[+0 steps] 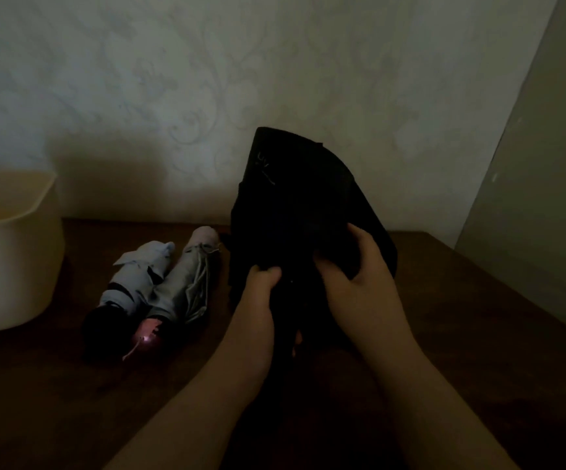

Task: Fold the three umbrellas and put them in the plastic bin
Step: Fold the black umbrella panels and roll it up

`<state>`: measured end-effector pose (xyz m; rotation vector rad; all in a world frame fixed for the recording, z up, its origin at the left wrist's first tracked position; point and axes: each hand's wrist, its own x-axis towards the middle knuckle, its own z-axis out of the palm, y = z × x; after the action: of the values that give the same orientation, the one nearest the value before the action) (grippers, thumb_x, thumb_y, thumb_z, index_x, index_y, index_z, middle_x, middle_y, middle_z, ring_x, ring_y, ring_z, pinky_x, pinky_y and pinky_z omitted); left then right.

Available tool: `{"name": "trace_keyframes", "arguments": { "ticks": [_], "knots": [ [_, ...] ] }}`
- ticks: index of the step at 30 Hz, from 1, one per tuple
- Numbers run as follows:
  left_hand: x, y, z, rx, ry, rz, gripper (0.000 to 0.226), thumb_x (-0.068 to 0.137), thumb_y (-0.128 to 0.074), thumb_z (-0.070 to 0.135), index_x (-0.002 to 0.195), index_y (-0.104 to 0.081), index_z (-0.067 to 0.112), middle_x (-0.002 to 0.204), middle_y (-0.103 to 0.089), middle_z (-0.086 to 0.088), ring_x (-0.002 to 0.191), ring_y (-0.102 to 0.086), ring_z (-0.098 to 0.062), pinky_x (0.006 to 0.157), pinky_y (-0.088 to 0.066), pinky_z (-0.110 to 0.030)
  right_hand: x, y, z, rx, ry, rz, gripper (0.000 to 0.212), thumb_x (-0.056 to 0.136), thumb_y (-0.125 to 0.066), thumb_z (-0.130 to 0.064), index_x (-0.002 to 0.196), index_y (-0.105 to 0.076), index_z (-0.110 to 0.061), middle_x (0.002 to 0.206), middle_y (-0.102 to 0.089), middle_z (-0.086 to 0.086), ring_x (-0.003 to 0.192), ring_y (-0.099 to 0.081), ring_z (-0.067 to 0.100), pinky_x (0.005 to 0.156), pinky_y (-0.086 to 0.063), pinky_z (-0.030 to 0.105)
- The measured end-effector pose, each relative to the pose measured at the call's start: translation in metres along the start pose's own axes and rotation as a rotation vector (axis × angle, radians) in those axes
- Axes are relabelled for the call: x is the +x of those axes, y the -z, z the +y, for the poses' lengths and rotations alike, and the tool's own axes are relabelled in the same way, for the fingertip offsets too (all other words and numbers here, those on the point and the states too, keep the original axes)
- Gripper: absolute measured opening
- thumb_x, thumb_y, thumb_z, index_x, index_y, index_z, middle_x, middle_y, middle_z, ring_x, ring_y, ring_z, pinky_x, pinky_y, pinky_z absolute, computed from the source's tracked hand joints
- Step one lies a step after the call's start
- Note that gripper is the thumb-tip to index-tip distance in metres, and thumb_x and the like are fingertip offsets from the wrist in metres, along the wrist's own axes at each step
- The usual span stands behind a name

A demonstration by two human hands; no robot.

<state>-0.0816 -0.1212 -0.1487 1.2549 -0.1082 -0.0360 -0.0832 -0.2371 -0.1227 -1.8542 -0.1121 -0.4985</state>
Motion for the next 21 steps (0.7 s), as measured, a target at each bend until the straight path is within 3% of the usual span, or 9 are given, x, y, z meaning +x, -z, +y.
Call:
{"name": "trace_keyframes", "arguments": {
  "ticks": [2, 5, 7, 10, 12, 15, 17, 19, 21],
  "knots": [
    [0.001, 0.000, -0.002, 0.109, -0.047, 0.028, 0.039, 0.094, -0.038, 0.046, 0.117, -0.052, 0.017, 0.069, -0.057, -0.009, 0.040, -0.053, -0.013, 0.037, -0.039, -0.020, 0.000, -0.002, 0.001, 0.094, -0.051, 0.002, 0.020, 0.095, -0.046, -0.035, 0.113, -0.047, -0.044, 0.101, -0.057, -0.021, 0.094, -0.059, 0.000, 0.082, -0.053, 0.029],
    [0.001, 0.003, -0.002, 0.223, -0.143, 0.086, 0.031, 0.092, -0.050, 0.039, 0.121, -0.045, 0.030, 0.077, -0.063, -0.010, 0.044, -0.054, -0.014, 0.040, -0.043, -0.022, 0.004, -0.007, 0.002, 0.532, -0.210, 0.006, 0.026, 0.099, -0.036, -0.030, 0.097, -0.060, -0.040, 0.099, -0.070, -0.009, 0.090, -0.068, 0.012, 0.078, -0.057, 0.037],
    [0.003, 0.007, -0.003, 0.219, -0.138, 0.100, 0.028, 0.092, -0.051, 0.036, 0.119, -0.045, 0.029, 0.082, -0.064, -0.009, 0.044, -0.054, -0.012, 0.040, -0.044, -0.021, 0.009, -0.003, 0.005, 0.888, -0.347, -0.009, 0.031, 0.100, -0.032, -0.029, 0.107, -0.062, -0.028, 0.098, -0.074, 0.001, 0.087, -0.071, 0.020, 0.071, -0.058, 0.038],
    [0.006, 0.010, -0.001, 0.210, -0.109, 0.111, 0.027, 0.091, -0.055, 0.032, 0.116, -0.044, 0.026, 0.083, -0.064, -0.007, 0.044, -0.054, -0.010, 0.041, -0.044, -0.022, 0.014, 0.009, 0.009, 1.134, -0.446, -0.040, 0.034, 0.097, -0.041, -0.030, 0.121, -0.060, -0.018, 0.106, -0.071, 0.013, 0.088, -0.071, 0.030, 0.069, -0.058, 0.041],
    [0.008, 0.012, 0.000, 0.162, -0.076, 0.115, 0.026, 0.091, -0.055, 0.027, 0.115, -0.045, 0.024, 0.083, -0.063, -0.009, 0.046, -0.053, -0.013, 0.042, -0.044, -0.026, 0.017, 0.011, 0.014, 1.070, -0.504, 0.007, 0.033, 0.096, -0.046, -0.033, 0.122, -0.059, -0.018, 0.102, -0.069, 0.012, 0.083, -0.071, 0.029, 0.062, -0.057, 0.037],
    [0.009, 0.012, 0.004, 0.045, -0.013, 0.075, 0.029, 0.092, -0.045, 0.030, 0.116, -0.051, 0.013, 0.082, -0.061, -0.012, 0.045, -0.051, -0.015, 0.040, -0.041, -0.028, 0.017, 0.006, 0.019, 0.675, -0.443, 0.001, 0.021, 0.094, -0.054, -0.029, 0.114, -0.058, -0.024, 0.103, -0.066, 0.002, 0.085, -0.068, 0.018, 0.068, -0.055, 0.032],
    [0.008, 0.010, 0.005, -0.060, 0.023, 0.067, 0.044, 0.095, -0.034, 0.039, 0.098, -0.062, 0.006, 0.073, -0.059, -0.011, 0.042, -0.048, -0.017, 0.038, -0.037, -0.028, 0.014, -0.002, 0.020, 0.530, -0.369, -0.069, 0.017, 0.092, -0.058, -0.029, 0.109, -0.061, -0.028, 0.097, -0.070, -0.006, 0.082, -0.070, 0.011, 0.071, -0.056, 0.029],
    [0.007, 0.008, 0.005, -0.110, 0.016, 0.073, 0.068, 0.097, -0.021, 0.051, 0.071, -0.070, 0.011, 0.060, -0.058, -0.010, 0.040, -0.047, -0.019, 0.039, -0.036, -0.028, 0.005, -0.011, 0.016, 0.413, -0.274, -0.117, 0.010, 0.093, -0.056, -0.026, 0.099, -0.064, -0.028, 0.086, -0.071, -0.010, 0.074, -0.069, 0.003, 0.066, -0.056, 0.023],
    [0.005, 0.005, 0.007, -0.137, 0.013, 0.080, 0.078, 0.096, -0.017, 0.055, 0.052, -0.070, 0.019, 0.051, -0.057, -0.008, 0.039, -0.046, -0.019, 0.039, -0.035, -0.028, 0.002, -0.016, 0.016, 0.271, -0.173, -0.116, 0.011, 0.093, -0.056, -0.021, 0.092, -0.064, -0.029, 0.080, -0.069, -0.011, 0.070, -0.067, -0.001, 0.060, -0.053, 0.017]
  ]
}}
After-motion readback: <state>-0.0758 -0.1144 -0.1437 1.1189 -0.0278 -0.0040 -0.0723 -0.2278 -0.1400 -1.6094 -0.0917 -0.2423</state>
